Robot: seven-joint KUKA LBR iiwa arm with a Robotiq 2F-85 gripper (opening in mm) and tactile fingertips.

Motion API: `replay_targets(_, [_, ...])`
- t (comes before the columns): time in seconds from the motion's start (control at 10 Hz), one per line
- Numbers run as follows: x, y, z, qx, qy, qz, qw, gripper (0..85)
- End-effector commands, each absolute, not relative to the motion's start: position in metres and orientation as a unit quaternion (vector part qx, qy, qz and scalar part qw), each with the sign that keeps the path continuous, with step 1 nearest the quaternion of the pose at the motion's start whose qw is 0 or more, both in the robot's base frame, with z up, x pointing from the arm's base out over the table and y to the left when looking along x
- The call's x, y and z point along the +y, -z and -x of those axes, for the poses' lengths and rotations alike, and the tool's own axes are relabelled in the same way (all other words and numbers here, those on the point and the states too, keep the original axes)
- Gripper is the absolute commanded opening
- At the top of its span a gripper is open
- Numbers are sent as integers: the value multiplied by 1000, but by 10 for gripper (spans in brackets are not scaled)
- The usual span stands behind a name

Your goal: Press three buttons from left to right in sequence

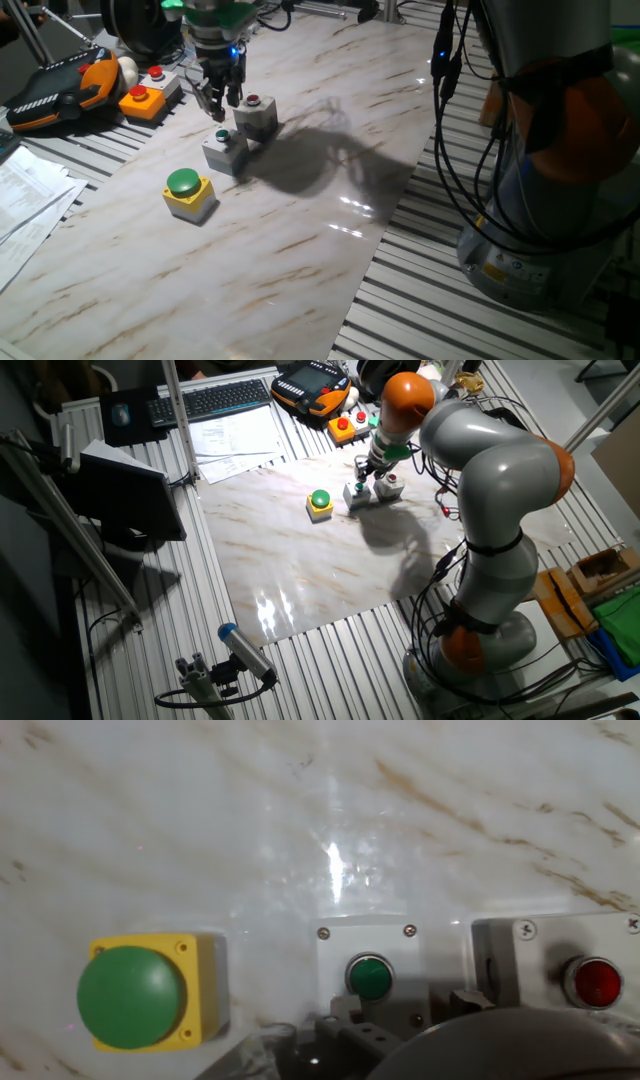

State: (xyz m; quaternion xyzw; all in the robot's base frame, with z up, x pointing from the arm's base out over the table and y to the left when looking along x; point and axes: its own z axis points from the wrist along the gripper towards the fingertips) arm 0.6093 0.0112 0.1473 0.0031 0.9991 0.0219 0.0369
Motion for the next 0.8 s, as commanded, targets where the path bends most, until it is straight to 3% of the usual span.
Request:
replay_targets(0.0, [14, -145, -608, 999, -25, -3, 37, 500])
replay_targets(0.7, [17, -140, -607, 999, -15, 1, 36, 500])
